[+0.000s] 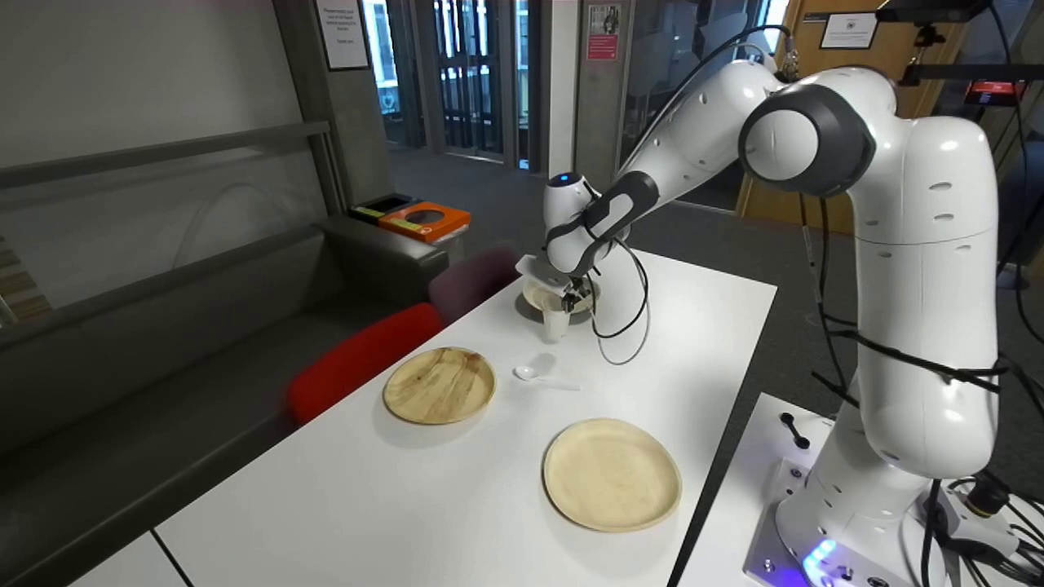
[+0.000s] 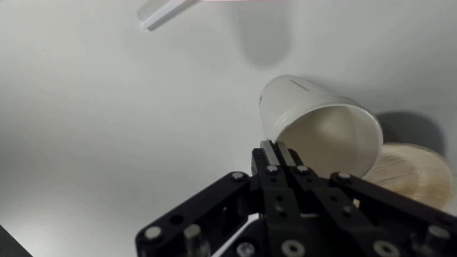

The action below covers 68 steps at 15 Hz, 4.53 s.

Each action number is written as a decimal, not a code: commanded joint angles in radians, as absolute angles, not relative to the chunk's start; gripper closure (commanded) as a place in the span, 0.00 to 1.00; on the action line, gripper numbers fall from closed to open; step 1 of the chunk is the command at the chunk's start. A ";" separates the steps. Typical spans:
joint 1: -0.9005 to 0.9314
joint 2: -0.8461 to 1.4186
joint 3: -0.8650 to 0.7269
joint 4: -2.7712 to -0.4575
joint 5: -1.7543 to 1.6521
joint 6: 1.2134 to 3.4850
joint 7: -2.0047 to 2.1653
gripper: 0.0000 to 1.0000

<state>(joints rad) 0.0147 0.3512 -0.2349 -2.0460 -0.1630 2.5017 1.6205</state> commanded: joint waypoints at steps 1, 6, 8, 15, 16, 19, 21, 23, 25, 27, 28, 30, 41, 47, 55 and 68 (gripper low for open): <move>0.012 0.153 -0.228 -2.164 -0.173 2.596 1.587 0.99; 0.006 0.187 -0.235 -2.165 -0.263 2.791 1.702 0.99; 0.092 0.336 -0.380 -2.113 -0.471 2.894 1.823 0.99; 0.057 0.584 -0.404 -2.078 -0.567 2.975 1.821 0.99; -0.034 0.532 -0.281 -2.119 -0.523 2.940 1.733 0.99; -0.173 0.471 -0.079 -2.160 -0.375 2.870 1.526 0.99; -0.282 0.408 0.071 -2.202 -0.263 2.810 1.383 0.99; -0.187 0.335 -0.021 -2.241 -0.135 2.933 1.354 0.99; -0.118 0.326 -0.109 -2.209 -0.101 2.972 1.380 0.99; -0.166 0.312 -0.045 -2.175 0.024 2.705 1.238 0.99; -0.136 0.316 -0.088 -2.163 0.025 2.632 1.239 0.99; -0.137 0.339 -0.096 -2.138 0.059 2.488 1.183 0.99; -0.066 0.309 -0.196 -2.068 -0.039 2.123 1.293 0.99; -0.023 0.295 -0.232 -2.117 -0.187 2.431 1.444 0.99; -0.035 0.341 -0.219 -2.077 -0.146 2.363 1.451 0.99; -0.026 0.164 -0.219 -2.196 -0.121 2.520 1.410 0.99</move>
<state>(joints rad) -0.0235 0.3524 -0.2151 -2.0743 -0.1218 2.4412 1.4488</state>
